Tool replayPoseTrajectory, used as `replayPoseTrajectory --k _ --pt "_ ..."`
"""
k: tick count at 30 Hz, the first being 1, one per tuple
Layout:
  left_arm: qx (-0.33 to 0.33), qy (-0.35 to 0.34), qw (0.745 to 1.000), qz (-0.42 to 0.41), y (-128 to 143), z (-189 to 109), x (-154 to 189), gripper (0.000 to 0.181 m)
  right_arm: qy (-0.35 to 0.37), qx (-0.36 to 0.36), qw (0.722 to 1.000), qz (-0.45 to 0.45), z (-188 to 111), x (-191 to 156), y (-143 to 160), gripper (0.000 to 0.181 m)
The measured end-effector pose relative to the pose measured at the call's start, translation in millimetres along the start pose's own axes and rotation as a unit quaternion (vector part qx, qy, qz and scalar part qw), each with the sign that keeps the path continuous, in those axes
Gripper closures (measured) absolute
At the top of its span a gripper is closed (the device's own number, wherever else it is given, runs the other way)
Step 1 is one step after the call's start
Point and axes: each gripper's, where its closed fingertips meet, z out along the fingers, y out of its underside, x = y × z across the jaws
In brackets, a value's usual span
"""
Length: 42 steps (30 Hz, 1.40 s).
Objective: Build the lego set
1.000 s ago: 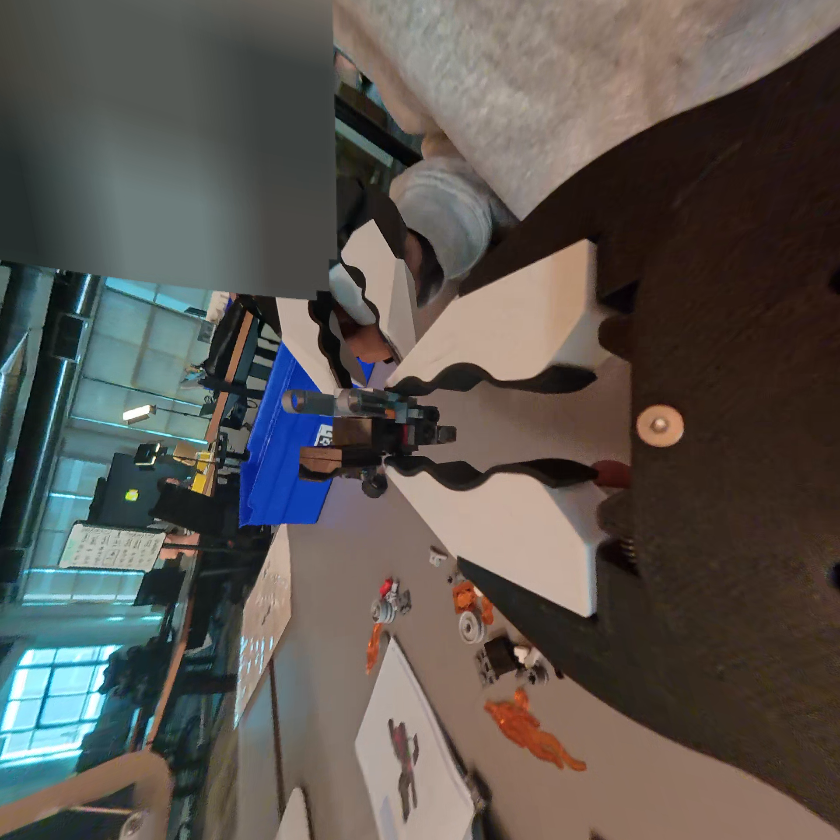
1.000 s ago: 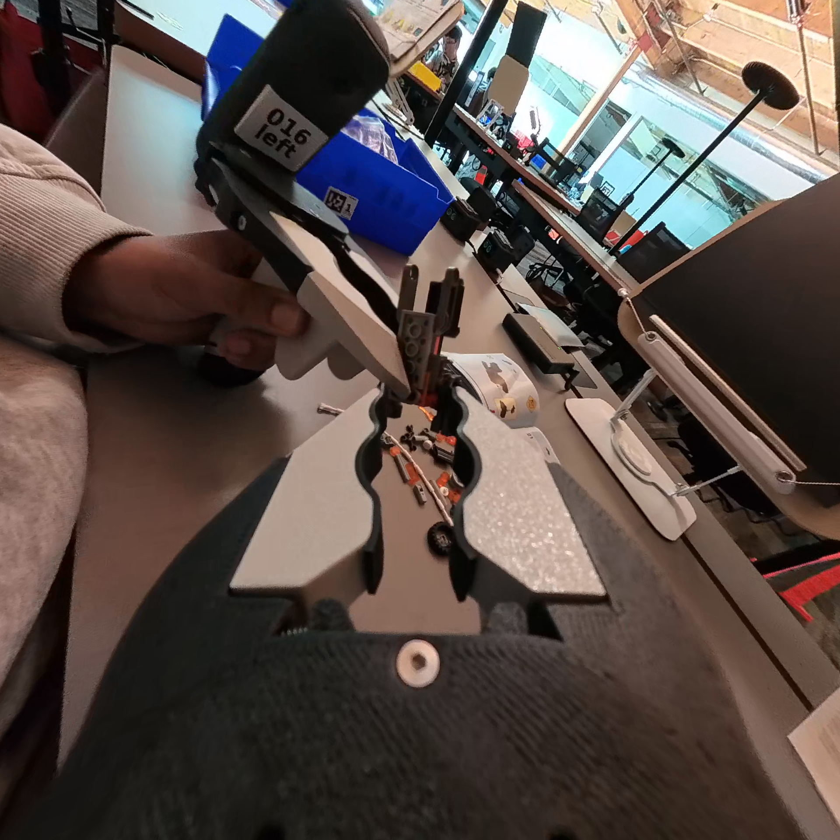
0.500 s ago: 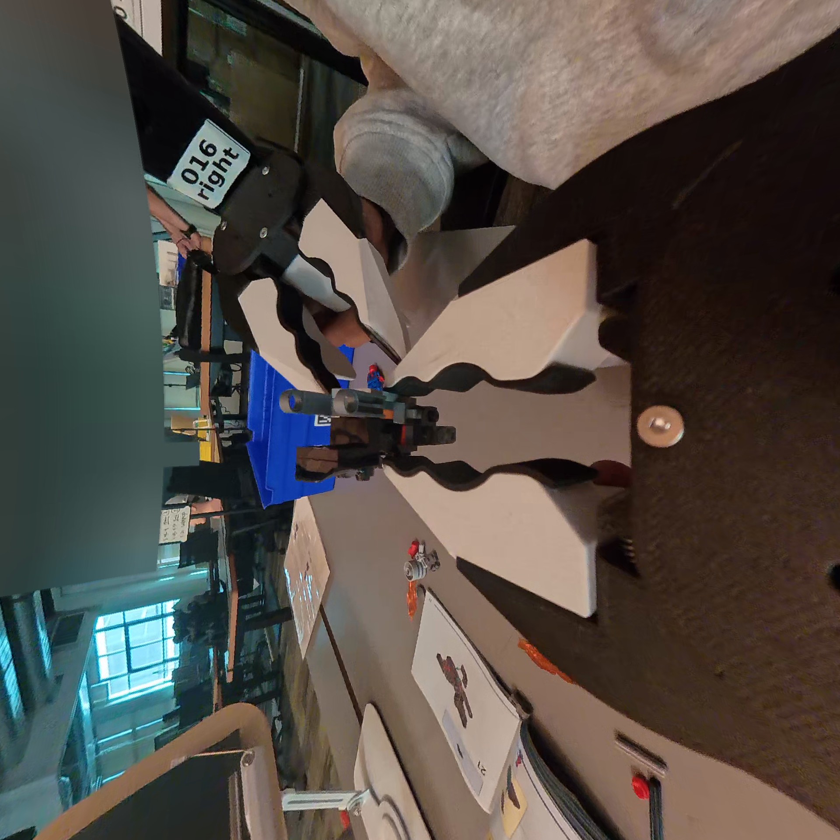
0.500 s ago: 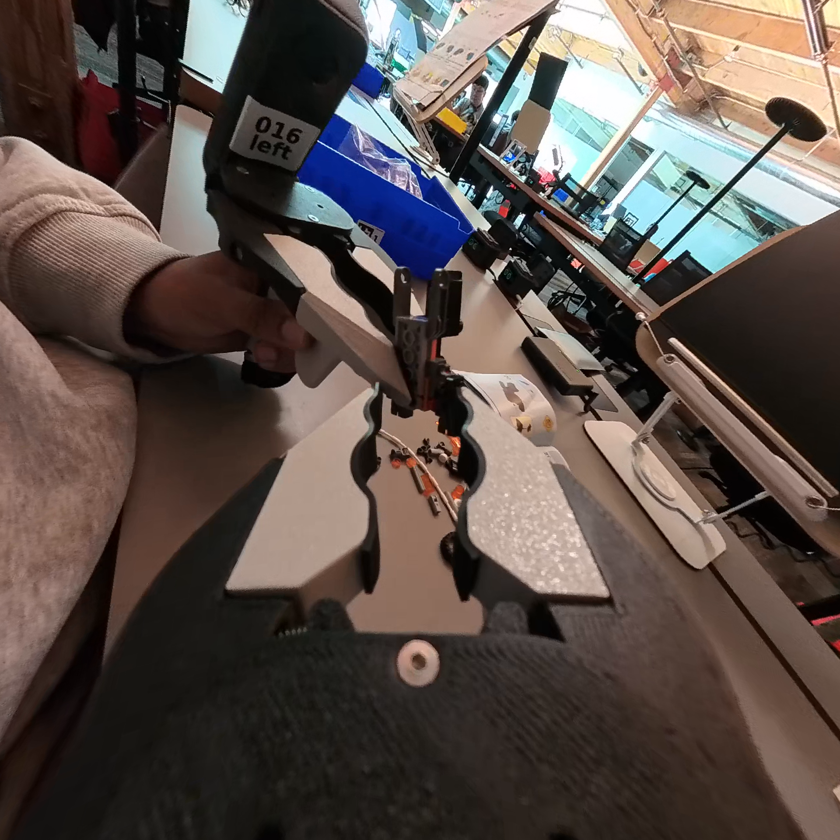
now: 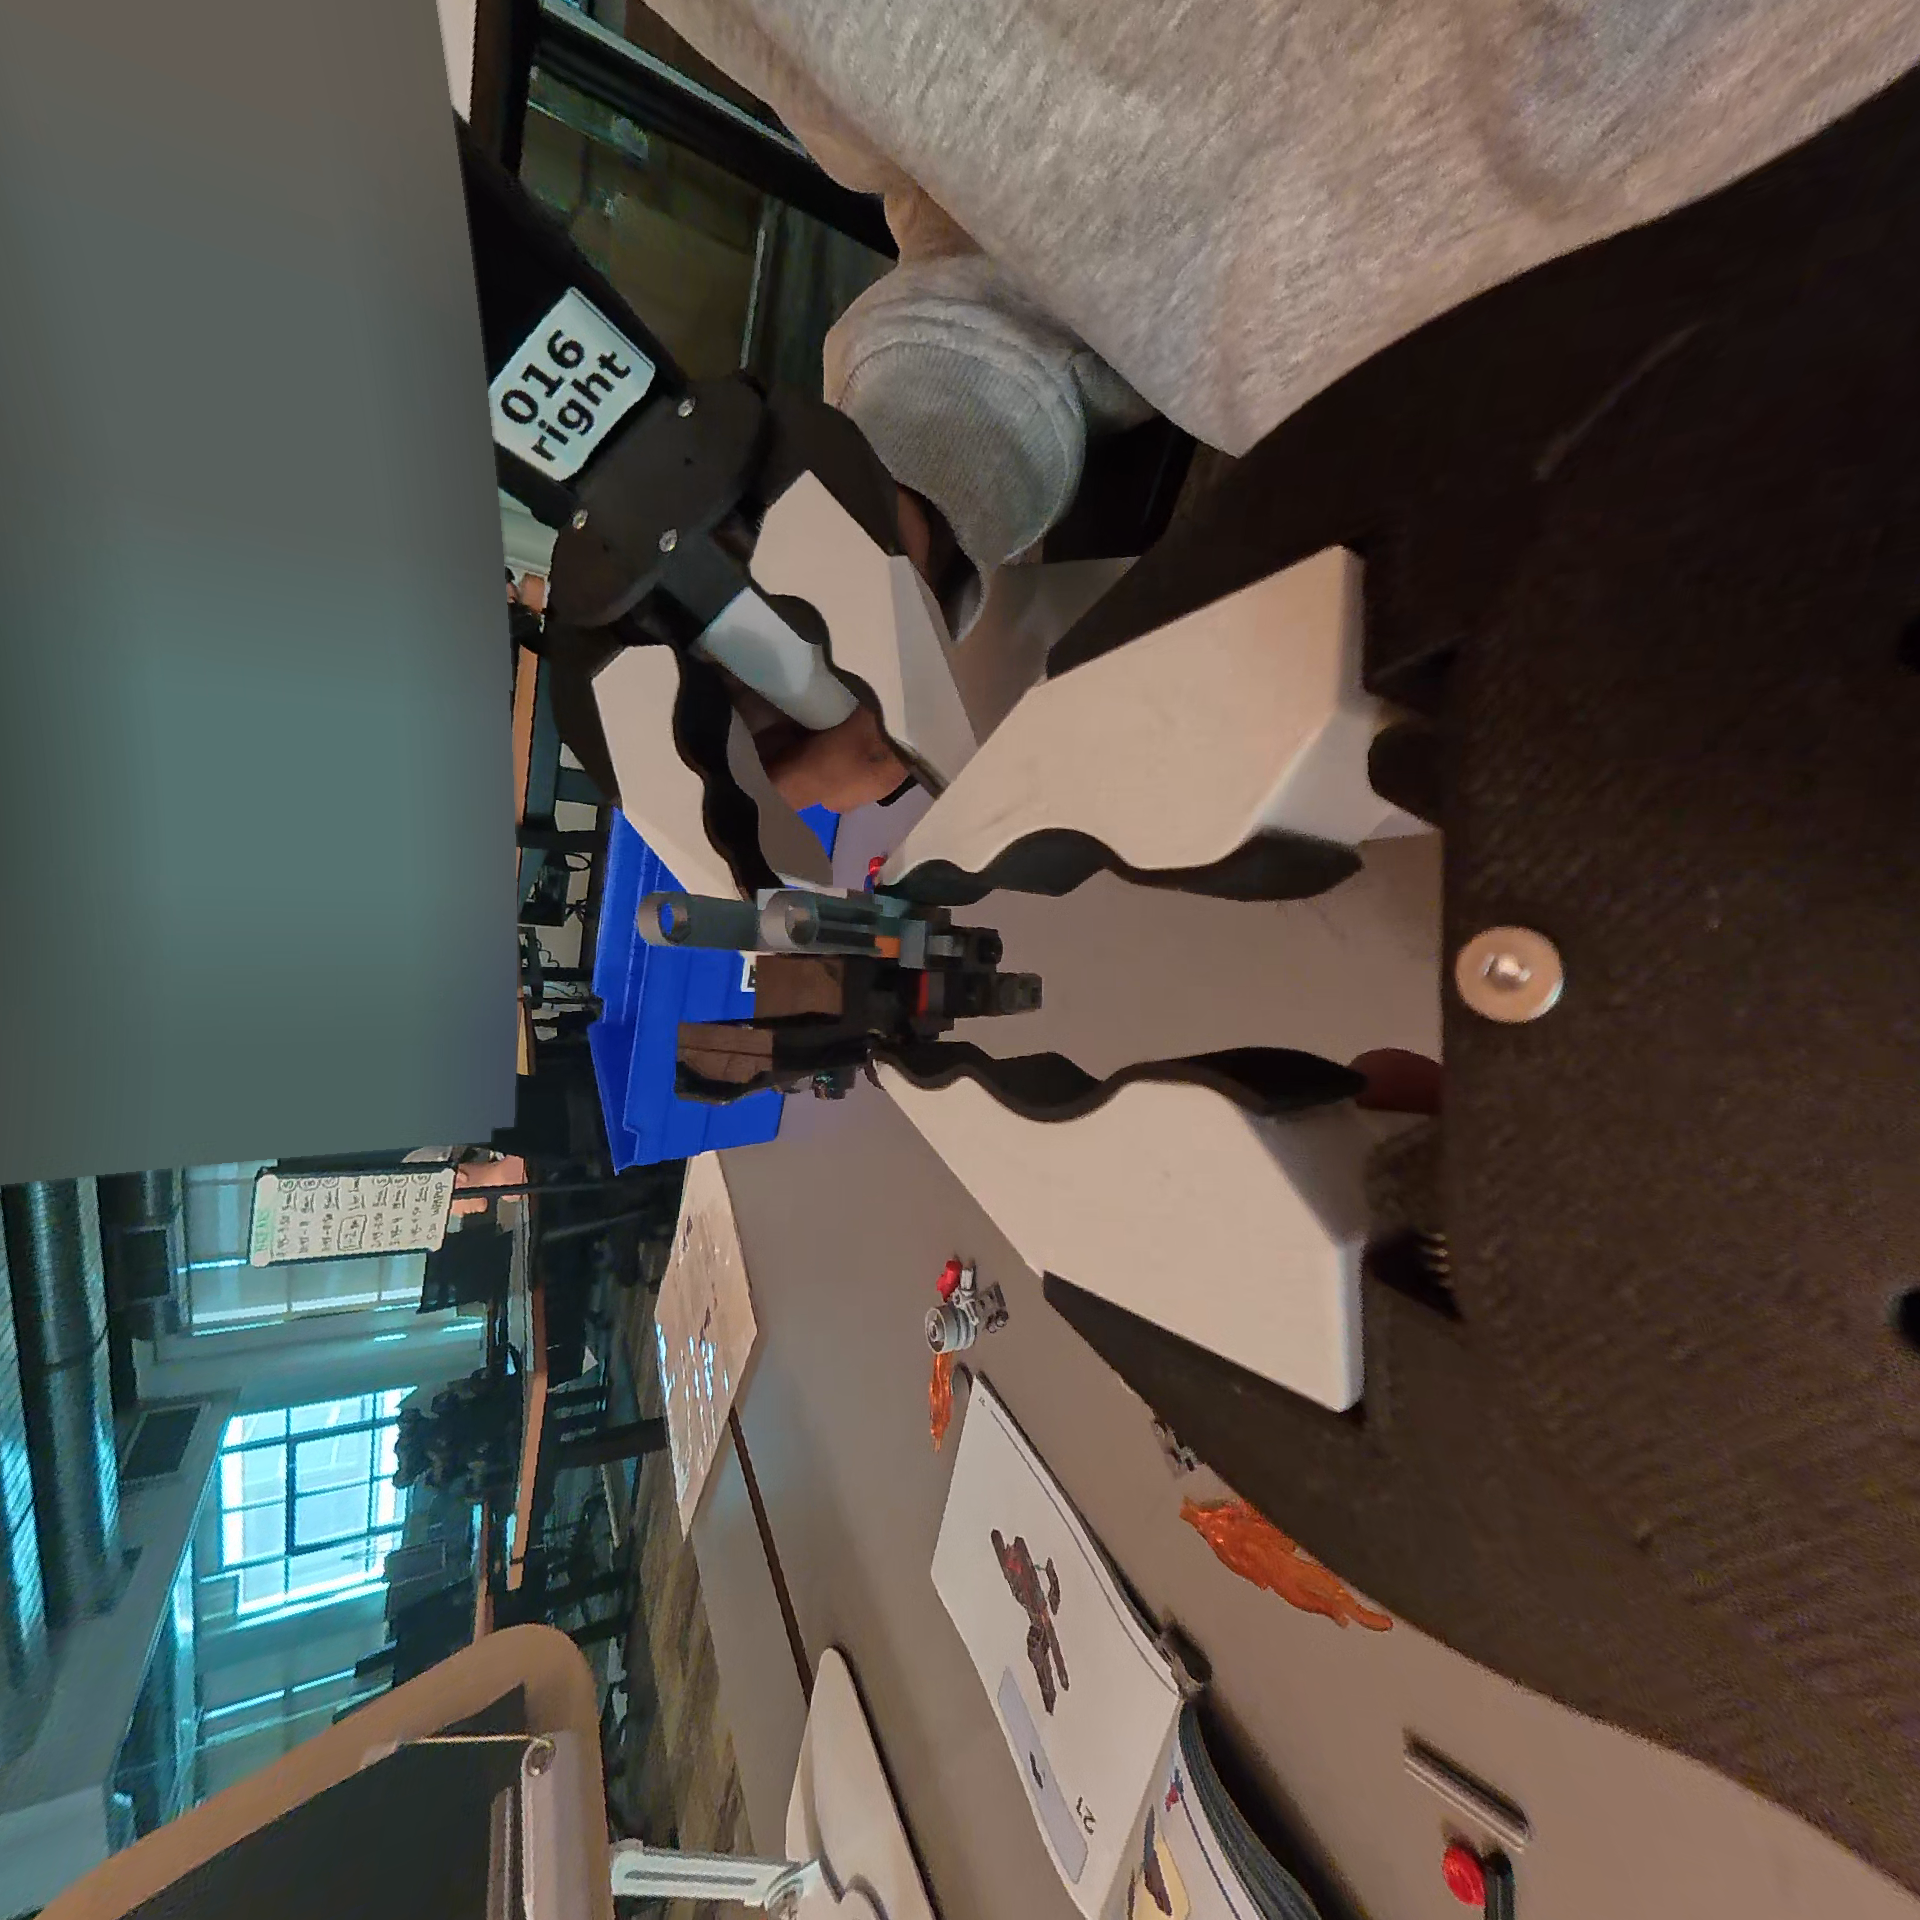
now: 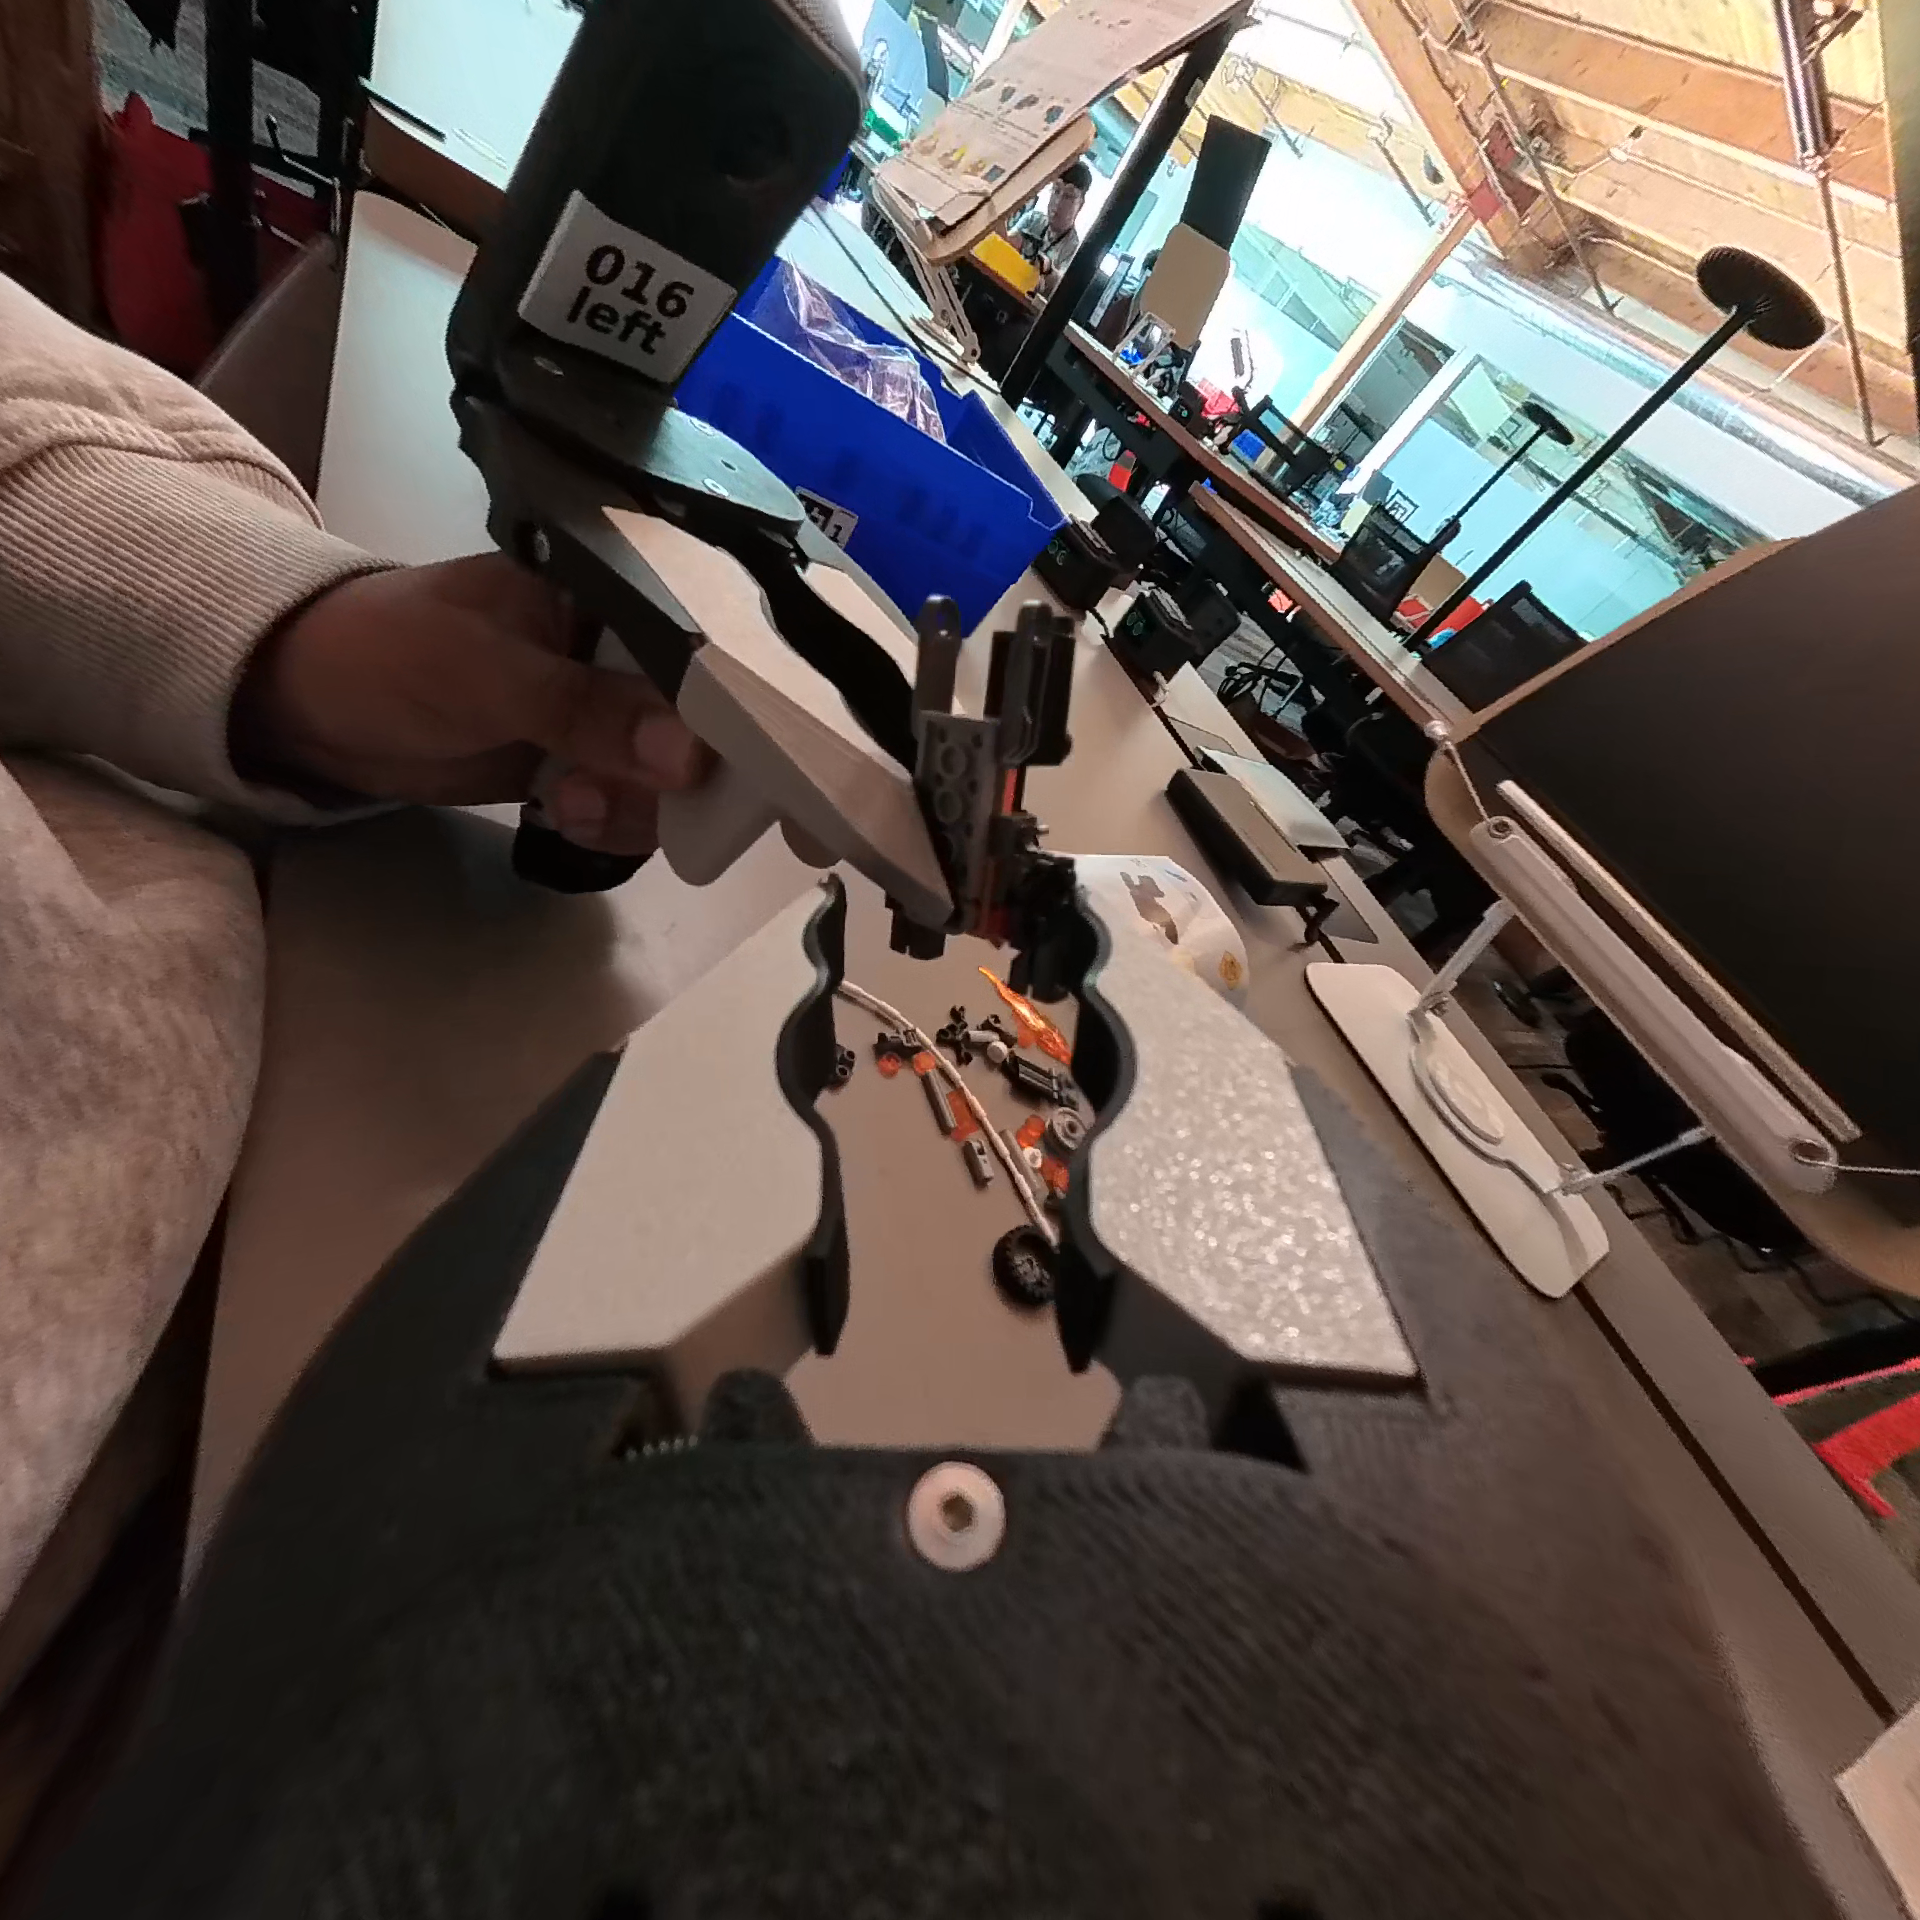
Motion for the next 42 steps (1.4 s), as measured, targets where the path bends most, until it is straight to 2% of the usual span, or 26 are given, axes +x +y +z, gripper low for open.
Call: replayPoseTrajectory --k 1,18,30,36,42 --pt "-0.001 0.0 1.0 -0.001 0.2 0.1 0.2 0.158 0.003 -0.001 1.0 -0.003 0.8 0.1 0.2 0.139" --pt "0.011 -0.02 0.999 -0.041 1.9 1.0 -4.4 0.158 0.081 -0.041 0.992 -0.091 6.7 7.3 6.7 0.15" --pt "0.066 -0.012 0.993 -0.092 -9.4 -5.0 -7.9 0.158 0.09 0.014 0.996 0.016 9.7 11.5 -3.2 0.151" --pt "0.08 -0.018 0.993 -0.088 -12.7 -6.7 -8.5 0.158 0.094 0.022 0.995 0.026 10.9 11.0 -6.7 0.147" --pt "0.096 -0.012 0.989 -0.113 -14.1 -6.8 -8.9 0.158 0.114 0.017 0.993 -0.008 11.1 10.3 -8.4 0.145"
